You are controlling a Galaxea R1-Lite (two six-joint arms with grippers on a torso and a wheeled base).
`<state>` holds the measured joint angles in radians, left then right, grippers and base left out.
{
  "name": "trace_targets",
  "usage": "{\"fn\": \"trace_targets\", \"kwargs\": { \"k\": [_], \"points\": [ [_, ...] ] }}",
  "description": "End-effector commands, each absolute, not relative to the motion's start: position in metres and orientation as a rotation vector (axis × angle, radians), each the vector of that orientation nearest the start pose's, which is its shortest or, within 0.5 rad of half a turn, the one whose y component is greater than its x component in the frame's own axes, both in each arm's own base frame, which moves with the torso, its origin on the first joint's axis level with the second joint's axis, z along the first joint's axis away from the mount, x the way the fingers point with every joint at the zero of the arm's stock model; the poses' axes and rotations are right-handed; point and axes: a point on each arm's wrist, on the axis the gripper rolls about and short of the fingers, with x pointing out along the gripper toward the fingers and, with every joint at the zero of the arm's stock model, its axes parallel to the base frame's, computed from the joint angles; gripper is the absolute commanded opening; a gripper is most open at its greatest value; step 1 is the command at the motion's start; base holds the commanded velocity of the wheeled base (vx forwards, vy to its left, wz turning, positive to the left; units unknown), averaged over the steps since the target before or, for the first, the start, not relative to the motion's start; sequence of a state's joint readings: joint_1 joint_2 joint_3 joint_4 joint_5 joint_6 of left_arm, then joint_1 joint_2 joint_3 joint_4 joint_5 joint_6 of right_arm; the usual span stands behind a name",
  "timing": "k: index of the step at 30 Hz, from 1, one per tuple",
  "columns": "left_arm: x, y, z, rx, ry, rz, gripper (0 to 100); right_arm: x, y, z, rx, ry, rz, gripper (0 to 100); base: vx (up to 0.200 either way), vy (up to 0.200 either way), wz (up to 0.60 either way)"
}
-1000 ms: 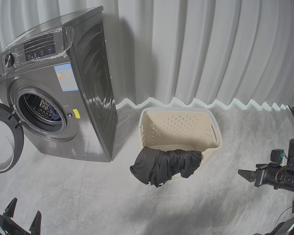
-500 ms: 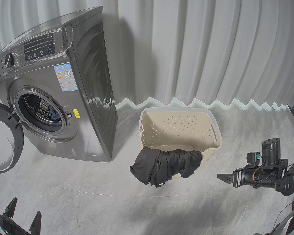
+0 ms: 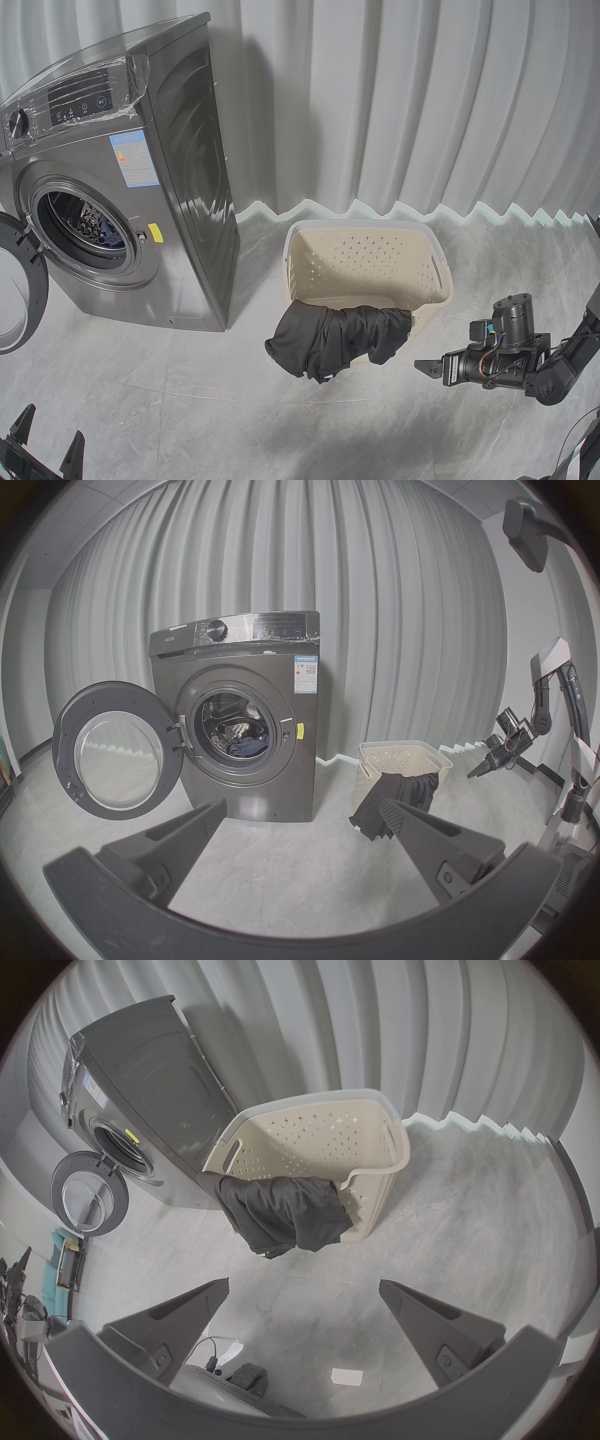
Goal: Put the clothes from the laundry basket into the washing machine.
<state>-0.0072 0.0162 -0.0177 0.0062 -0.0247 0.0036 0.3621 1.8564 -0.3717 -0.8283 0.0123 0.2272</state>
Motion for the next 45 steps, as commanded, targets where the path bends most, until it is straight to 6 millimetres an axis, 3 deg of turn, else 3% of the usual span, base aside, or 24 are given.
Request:
{"fn": "trace_targets", "kwargs": {
  "k": [1, 20, 39, 45],
  "points": [
    [-0.023, 0.0, 0.075, -0.006, 0.005, -0.034, 100, 0.246, 0.097, 0.042, 0.096, 0.728, 0.288, 100, 0.0, 0.0, 0.0],
    [-0.023, 0.0, 0.075, -0.015, 0.003, -0.032, 100, 0.294, 0.134, -0.002, 0.073, 0.757, 0.278, 100, 0.0, 0.0, 0.0],
    [-0.023, 0.0, 0.075, -0.017, 0.003, -0.031, 100, 0.335, 0.152, -0.028, 0.078, 0.73, 0.277, 100, 0.0, 0.0, 0.0],
    [-0.023, 0.0, 0.075, -0.017, 0.003, -0.031, 100, 0.346, 0.158, -0.025, 0.089, 0.693, 0.283, 100, 0.0, 0.0, 0.0]
  ]
}}
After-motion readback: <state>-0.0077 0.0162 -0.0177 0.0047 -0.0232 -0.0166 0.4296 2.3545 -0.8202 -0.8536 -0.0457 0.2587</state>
